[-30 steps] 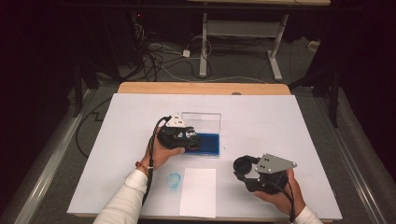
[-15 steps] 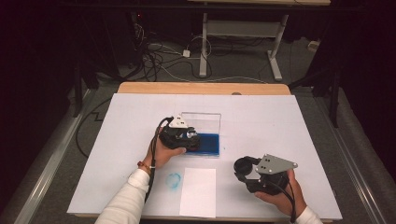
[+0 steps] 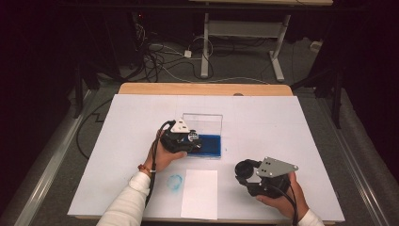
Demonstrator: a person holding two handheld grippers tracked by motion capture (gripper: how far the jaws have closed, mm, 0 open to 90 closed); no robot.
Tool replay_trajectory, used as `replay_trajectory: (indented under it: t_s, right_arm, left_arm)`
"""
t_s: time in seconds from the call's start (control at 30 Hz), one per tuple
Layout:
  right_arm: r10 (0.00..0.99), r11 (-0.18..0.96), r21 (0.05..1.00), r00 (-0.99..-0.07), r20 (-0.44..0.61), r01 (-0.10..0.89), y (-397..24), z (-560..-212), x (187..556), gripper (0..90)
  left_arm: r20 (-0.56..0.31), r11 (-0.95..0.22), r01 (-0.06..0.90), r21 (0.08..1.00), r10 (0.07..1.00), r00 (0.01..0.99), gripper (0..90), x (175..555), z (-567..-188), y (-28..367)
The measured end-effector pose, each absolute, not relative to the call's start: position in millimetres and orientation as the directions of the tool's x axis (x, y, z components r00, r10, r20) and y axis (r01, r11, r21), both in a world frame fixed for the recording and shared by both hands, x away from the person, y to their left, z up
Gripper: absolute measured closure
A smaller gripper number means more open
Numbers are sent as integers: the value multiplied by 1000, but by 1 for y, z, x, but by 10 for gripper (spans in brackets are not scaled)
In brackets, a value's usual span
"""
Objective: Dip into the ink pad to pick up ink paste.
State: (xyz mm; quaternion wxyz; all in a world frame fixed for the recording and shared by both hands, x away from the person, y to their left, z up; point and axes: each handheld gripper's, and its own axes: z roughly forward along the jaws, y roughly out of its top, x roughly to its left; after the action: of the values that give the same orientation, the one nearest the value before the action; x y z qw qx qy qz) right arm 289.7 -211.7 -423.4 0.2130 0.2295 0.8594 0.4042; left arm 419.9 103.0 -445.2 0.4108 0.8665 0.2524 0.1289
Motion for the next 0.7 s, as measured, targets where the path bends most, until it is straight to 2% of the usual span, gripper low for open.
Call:
replay_trajectory:
  t_s: [0.63, 0.7]
  right_arm:
    - [568, 568, 790, -804, -172, 232, -212, -424, 290, 386]
    - [567, 568, 790, -805, -173, 230, -213, -424, 291, 386]
  left_arm:
    - [24, -552, 344, 759, 552, 833, 544, 419, -441, 101]
    - [22, -530, 338, 778, 560, 828, 544, 419, -435, 102]
